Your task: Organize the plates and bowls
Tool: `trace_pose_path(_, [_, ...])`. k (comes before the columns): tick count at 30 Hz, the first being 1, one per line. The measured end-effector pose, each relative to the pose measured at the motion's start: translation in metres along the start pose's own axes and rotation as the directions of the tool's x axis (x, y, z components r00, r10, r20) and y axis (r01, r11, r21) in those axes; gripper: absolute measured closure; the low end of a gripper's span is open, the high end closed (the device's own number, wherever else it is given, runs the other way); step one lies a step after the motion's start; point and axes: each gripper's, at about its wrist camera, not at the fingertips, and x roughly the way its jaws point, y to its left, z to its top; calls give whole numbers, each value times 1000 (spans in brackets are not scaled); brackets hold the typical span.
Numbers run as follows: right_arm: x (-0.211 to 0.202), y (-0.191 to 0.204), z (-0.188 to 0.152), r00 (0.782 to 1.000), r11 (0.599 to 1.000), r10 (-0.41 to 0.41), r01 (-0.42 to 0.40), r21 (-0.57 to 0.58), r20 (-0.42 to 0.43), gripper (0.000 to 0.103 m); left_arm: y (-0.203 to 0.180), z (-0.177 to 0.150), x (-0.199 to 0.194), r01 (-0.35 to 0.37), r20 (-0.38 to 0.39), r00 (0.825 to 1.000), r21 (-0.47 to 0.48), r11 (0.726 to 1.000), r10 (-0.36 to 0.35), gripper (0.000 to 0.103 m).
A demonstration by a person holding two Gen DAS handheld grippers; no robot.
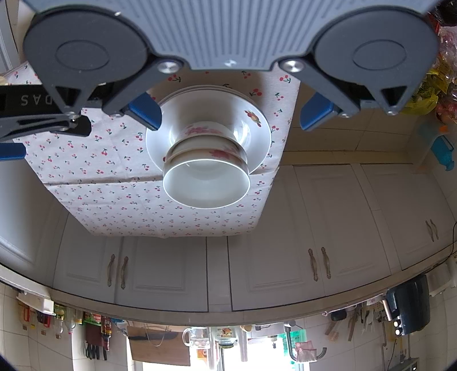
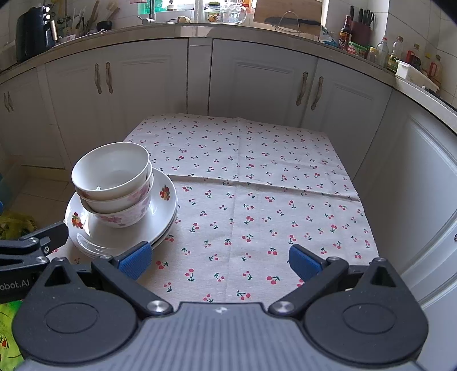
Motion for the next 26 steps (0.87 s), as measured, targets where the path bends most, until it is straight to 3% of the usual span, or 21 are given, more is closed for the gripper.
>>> trace_pose_path(26, [0, -1, 0, 1000, 1000, -5, 5, 4, 1, 0, 0, 2, 2, 2, -7, 1000, -2, 1000, -2, 1])
